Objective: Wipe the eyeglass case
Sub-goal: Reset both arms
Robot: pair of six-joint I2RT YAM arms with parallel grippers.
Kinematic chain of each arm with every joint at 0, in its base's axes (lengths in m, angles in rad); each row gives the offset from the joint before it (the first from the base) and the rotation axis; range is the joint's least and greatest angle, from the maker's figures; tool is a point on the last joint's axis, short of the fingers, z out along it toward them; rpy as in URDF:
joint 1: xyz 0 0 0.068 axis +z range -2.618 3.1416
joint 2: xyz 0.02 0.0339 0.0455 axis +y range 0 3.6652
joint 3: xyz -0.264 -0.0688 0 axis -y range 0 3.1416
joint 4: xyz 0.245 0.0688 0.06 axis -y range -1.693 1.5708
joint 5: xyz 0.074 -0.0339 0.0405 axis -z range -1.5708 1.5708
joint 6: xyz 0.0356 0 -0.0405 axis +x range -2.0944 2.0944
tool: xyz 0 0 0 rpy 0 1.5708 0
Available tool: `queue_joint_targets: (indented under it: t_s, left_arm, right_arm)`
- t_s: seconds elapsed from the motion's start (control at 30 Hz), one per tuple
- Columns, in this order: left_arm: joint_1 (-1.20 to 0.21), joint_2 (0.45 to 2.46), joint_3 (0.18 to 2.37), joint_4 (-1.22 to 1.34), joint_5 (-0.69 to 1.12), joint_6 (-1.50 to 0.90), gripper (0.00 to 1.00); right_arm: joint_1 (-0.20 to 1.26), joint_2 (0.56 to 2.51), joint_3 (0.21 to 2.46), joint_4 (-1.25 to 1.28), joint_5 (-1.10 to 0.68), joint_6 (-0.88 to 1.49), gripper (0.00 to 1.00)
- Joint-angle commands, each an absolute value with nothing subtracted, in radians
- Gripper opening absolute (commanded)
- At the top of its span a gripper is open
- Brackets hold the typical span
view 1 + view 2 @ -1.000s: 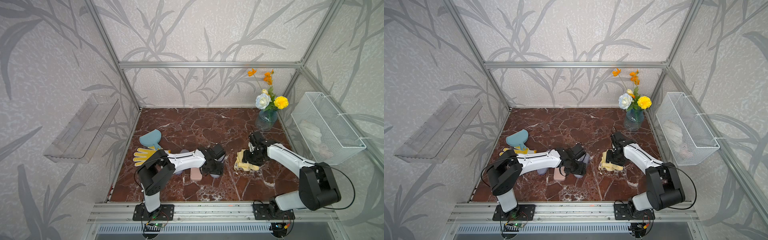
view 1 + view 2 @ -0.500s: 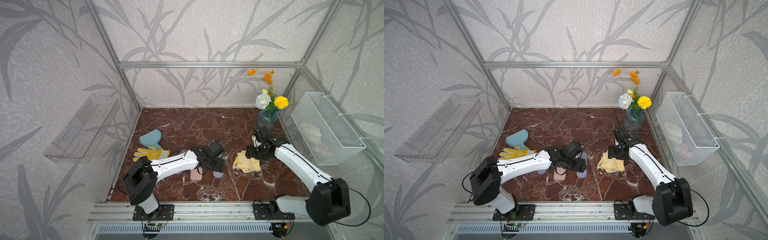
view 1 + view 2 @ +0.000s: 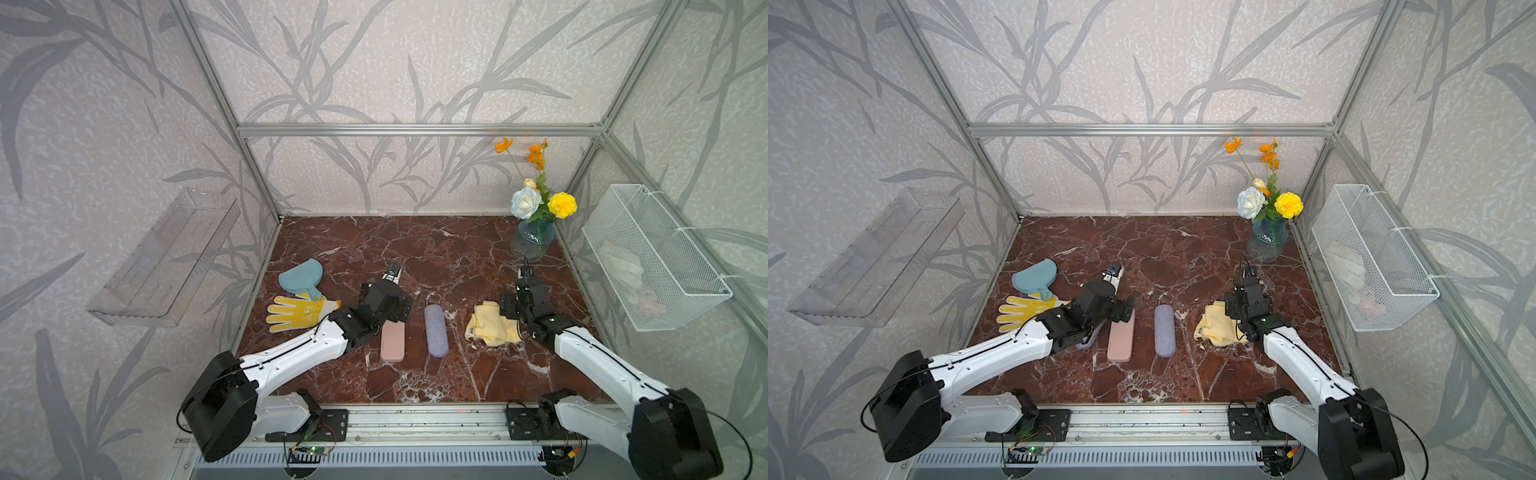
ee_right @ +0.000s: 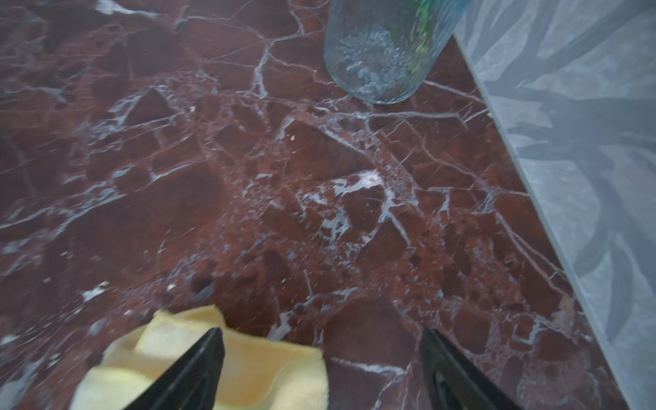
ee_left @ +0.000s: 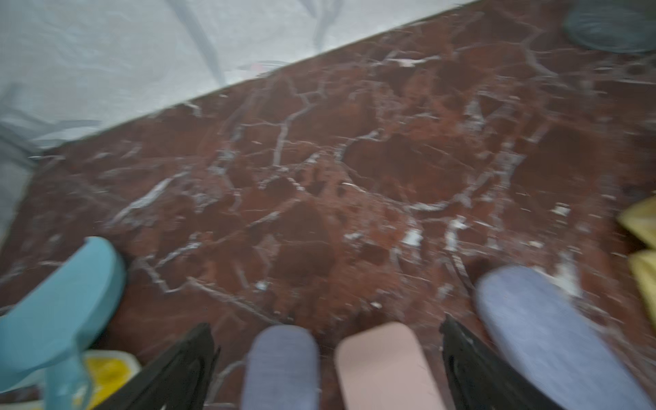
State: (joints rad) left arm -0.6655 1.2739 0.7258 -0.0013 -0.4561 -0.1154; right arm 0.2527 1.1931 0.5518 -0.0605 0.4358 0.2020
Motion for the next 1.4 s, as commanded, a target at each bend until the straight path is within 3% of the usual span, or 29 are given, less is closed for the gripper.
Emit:
queue_joint_targets:
  t_s: [0.0, 0.1, 0.23, 0.37, 0.47, 0.53, 0.57, 0.67, 0.77, 0.87, 0.97, 1.03, 1.13, 1.2, 1.3, 1.37]
  left_arm:
    - [-0.543, 1.300, 0.686, 0.232, -0.724, 0.038, 1.00]
    - [-0.414, 1.338, 0.625, 0.361, -0.703, 0.064, 1.00]
    - [-0.282, 1.372, 0.561, 0.449, -0.461, 0.071, 1.00]
    - [-0.203, 1.424, 0.530, 0.484, -0.242, 0.141, 1.00]
    - [-0.181, 1.464, 0.439, 0.713, -0.231, 0.164, 1.00]
    - [-0.143, 1.449, 0.456, 0.652, -0.189, 0.126, 1.00]
    - [-0.121, 1.441, 0.459, 0.635, -0.142, 0.114, 1.00]
    - [-0.093, 1.430, 0.424, 0.691, -0.130, 0.086, 1.00]
    - [-0.083, 1.422, 0.390, 0.748, -0.127, 0.072, 1.00]
    - [-0.038, 1.434, 0.357, 0.817, -0.101, 0.025, 1.00]
    - [-0.025, 1.576, 0.305, 1.105, -0.093, 0.032, 1.00]
    - [-0.015, 1.504, 0.380, 0.837, -0.095, 0.002, 1.00]
    - [0.016, 1.555, 0.370, 0.934, -0.153, -0.055, 1.00]
    - [0.014, 1.511, 0.395, 0.807, -0.242, -0.101, 1.00]
    - [0.012, 1.540, 0.383, 0.887, -0.217, -0.070, 1.00]
    - [0.013, 1.514, 0.401, 0.807, -0.214, -0.079, 1.00]
  right_arm:
    - [0.247, 1.303, 0.523, 0.255, 0.601, 0.122, 0.87]
    - [0.233, 1.371, 0.475, 0.465, 0.602, 0.055, 0.87]
    - [0.180, 1.364, 0.432, 0.582, 0.491, 0.057, 0.86]
    - [0.112, 1.383, 0.400, 0.667, 0.408, 0.083, 0.86]
    - [0.100, 1.455, 0.341, 0.890, 0.316, 0.043, 0.86]
    - [0.100, 1.451, 0.359, 0.837, 0.213, 0.004, 0.90]
    - [0.100, 1.456, 0.369, 0.820, 0.175, -0.011, 0.98]
    - [0.101, 1.595, 0.325, 1.086, 0.164, -0.035, 0.99]
    - [0.105, 1.516, 0.383, 0.838, 0.180, -0.018, 0.99]
    - [0.107, 1.549, 0.367, 0.928, 0.191, -0.023, 0.99]
    - [0.107, 1.527, 0.382, 0.863, 0.193, -0.017, 0.99]
    - [0.107, 1.530, 0.380, 0.871, 0.193, -0.018, 0.99]
    - [0.108, 1.529, 0.382, 0.866, 0.193, -0.018, 0.99]
    - [0.108, 1.529, 0.381, 0.868, 0.192, -0.018, 0.99]
    - [0.107, 1.529, 0.382, 0.867, 0.193, -0.018, 0.99]
    - [0.107, 1.529, 0.382, 0.866, 0.193, -0.018, 0.99]
